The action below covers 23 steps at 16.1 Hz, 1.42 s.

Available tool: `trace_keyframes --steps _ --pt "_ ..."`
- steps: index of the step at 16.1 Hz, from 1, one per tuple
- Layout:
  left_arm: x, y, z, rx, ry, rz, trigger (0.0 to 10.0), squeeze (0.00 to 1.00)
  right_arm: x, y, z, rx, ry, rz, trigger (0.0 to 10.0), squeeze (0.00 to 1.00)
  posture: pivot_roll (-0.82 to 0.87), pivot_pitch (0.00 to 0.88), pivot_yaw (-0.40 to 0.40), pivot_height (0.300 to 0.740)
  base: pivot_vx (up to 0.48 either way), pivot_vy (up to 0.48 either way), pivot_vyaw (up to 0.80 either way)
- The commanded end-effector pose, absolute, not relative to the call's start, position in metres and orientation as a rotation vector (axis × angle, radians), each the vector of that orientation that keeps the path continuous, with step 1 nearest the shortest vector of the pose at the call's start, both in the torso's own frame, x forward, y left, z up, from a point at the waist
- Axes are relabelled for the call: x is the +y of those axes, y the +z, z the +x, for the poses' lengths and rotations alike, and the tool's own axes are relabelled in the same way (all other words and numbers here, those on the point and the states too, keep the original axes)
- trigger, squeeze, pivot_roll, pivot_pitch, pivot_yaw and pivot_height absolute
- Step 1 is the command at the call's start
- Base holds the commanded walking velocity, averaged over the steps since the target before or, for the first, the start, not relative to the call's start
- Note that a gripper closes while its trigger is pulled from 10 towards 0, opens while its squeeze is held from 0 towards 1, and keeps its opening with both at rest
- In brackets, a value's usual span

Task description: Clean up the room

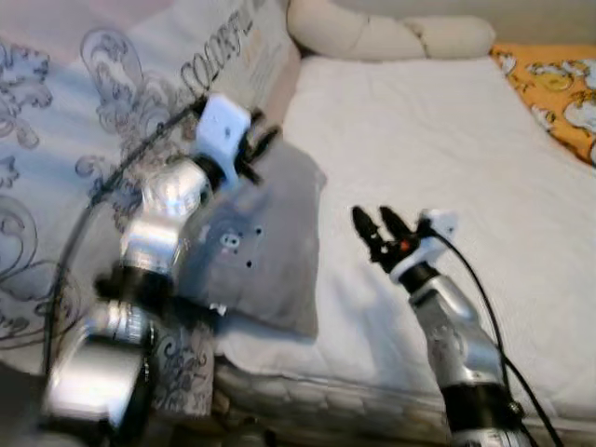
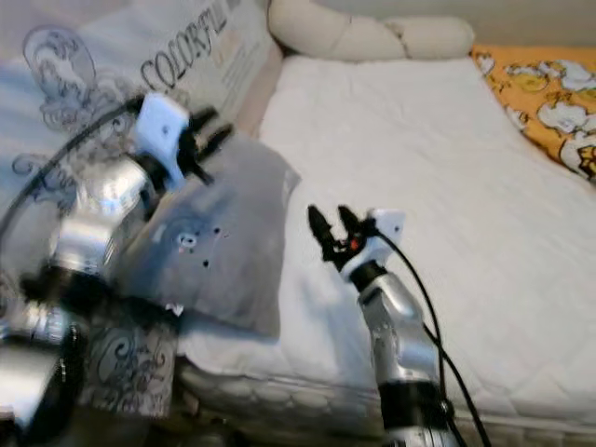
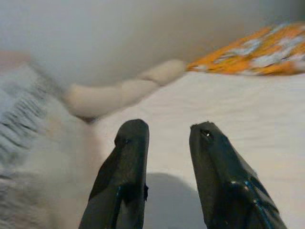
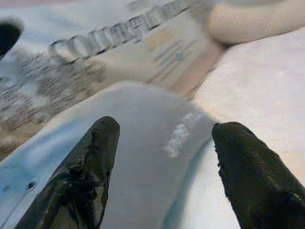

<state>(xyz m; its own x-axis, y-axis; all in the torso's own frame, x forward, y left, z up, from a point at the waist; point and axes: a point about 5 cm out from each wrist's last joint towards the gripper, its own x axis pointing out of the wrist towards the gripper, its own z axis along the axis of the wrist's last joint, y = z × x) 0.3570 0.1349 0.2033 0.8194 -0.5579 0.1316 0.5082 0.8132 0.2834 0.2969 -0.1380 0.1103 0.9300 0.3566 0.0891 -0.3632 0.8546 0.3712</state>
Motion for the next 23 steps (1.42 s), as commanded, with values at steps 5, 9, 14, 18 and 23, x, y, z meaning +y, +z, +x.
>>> trace_keyframes --steps 5,9,14,18,23 --pt "0.137 0.173 0.296 -0.157 -0.429 0.034 10.0 0.04 -0.14 0.135 0.273 -0.037 0.299 0.253 10.0 0.0 -0.01 0.0 0.064 0.74 0.0 -0.136 0.0" --pt "0.15 0.143 0.25 0.0 -0.327 0.08 10.0 0.05 -0.141 0.132 0.251 0.039 0.29 0.215 10.0 0.0 0.02 0.0 0.016 0.74 0.0 -0.413 0.0" --pt "0.162 0.137 0.225 0.073 -0.202 0.02 10.0 0.05 -0.156 0.12 0.236 0.131 0.208 0.121 10.0 0.0 0.01 0.0 -0.006 0.74 0.0 -0.404 0.0" --pt "0.156 0.127 0.22 0.124 -0.22 0.005 10.0 0.05 -0.163 0.116 0.222 0.177 0.164 0.073 10.0 0.0 -0.02 0.0 0.008 0.74 0.0 -0.398 0.0" --pt "0.158 0.125 0.221 0.135 -0.16 -0.015 10.0 0.06 -0.162 0.109 0.228 0.195 0.14 0.055 10.0 0.0 0.01 0.0 -0.01 0.74 0.0 -0.396 0.0"
